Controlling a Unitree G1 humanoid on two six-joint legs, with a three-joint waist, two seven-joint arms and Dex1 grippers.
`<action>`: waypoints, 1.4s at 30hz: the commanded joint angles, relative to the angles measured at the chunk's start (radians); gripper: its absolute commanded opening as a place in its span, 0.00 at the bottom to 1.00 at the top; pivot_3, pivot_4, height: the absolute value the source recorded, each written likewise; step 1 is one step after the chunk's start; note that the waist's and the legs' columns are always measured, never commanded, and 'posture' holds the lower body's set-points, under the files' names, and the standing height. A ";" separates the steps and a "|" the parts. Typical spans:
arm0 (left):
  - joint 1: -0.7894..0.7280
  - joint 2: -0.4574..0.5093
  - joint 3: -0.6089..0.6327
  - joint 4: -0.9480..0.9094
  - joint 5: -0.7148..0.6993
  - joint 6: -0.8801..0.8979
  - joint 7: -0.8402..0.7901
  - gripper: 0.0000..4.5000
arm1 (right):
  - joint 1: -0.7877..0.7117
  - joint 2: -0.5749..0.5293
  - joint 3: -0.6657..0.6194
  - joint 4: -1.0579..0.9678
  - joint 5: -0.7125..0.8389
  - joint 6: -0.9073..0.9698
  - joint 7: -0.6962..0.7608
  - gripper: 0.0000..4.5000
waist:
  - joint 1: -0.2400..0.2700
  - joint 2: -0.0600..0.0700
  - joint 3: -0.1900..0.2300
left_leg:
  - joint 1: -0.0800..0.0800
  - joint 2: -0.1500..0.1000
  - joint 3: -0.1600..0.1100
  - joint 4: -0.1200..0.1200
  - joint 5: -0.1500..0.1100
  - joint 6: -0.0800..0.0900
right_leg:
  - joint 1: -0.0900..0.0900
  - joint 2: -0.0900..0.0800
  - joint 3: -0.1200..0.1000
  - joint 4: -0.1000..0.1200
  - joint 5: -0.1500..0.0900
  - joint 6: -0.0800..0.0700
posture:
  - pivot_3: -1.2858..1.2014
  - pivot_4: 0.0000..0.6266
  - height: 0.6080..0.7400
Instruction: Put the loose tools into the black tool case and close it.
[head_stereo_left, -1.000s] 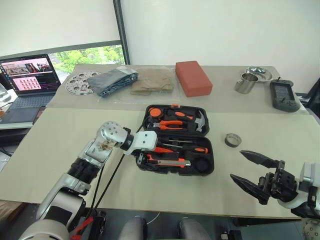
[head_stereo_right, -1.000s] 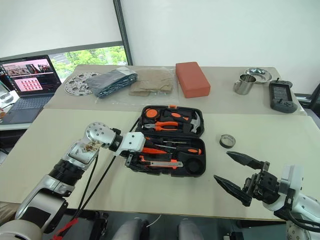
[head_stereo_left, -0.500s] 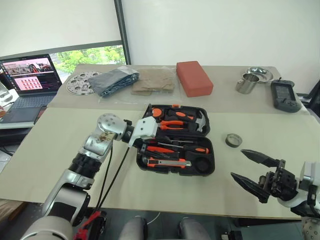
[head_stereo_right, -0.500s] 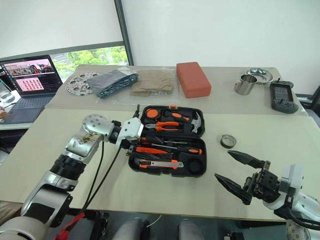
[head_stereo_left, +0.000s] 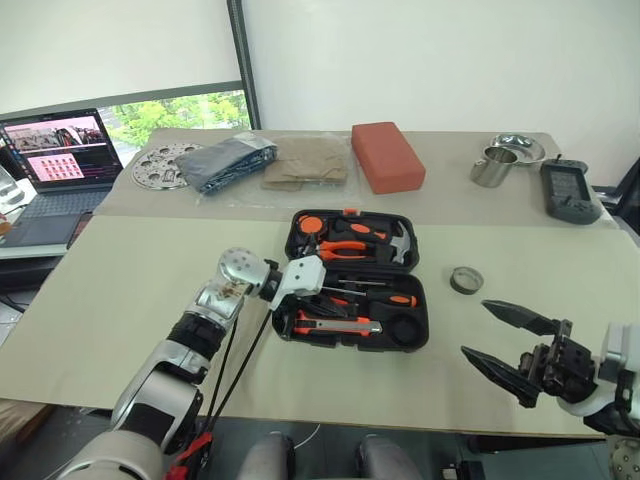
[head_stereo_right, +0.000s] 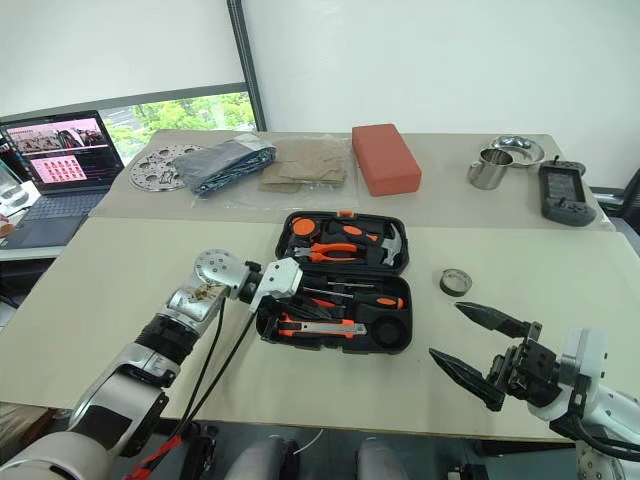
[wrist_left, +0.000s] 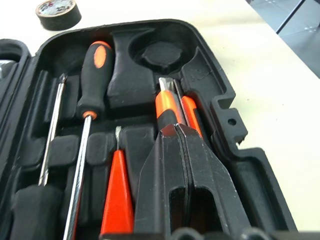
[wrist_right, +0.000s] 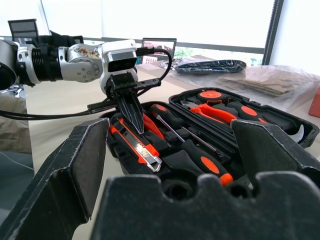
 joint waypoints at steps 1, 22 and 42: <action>-0.011 -0.005 -0.010 0.013 0.023 -0.042 0.008 0.01 | 0.004 -0.012 -0.022 -0.038 0.011 0.002 -0.009 1.00 | 0.000 0.000 0.000 | 0.000 0.000 0.000 0.000 0.000 0.000 | 0.000 0.000 0.000 0.000 0.000 0.000 | 0.52 0.24 1.00; 0.021 -0.040 -0.087 0.229 0.154 -0.216 0.082 0.01 | -0.009 -0.027 -0.013 -0.048 0.012 0.013 -0.024 1.00 | 0.004 0.002 -0.002 | 0.004 0.000 0.000 0.002 0.000 0.000 | 0.009 -0.001 0.000 0.000 -0.004 0.008 | 0.52 0.24 1.00; 0.132 0.144 0.193 -0.335 -0.157 0.236 0.131 0.01 | -0.163 -0.032 0.124 0.002 -0.128 0.065 -0.152 1.00 | -0.018 0.002 -0.001 | 0.001 0.001 -0.003 0.002 0.000 0.000 | -0.001 -0.001 0.001 0.008 -0.002 0.003 | 0.52 0.24 1.00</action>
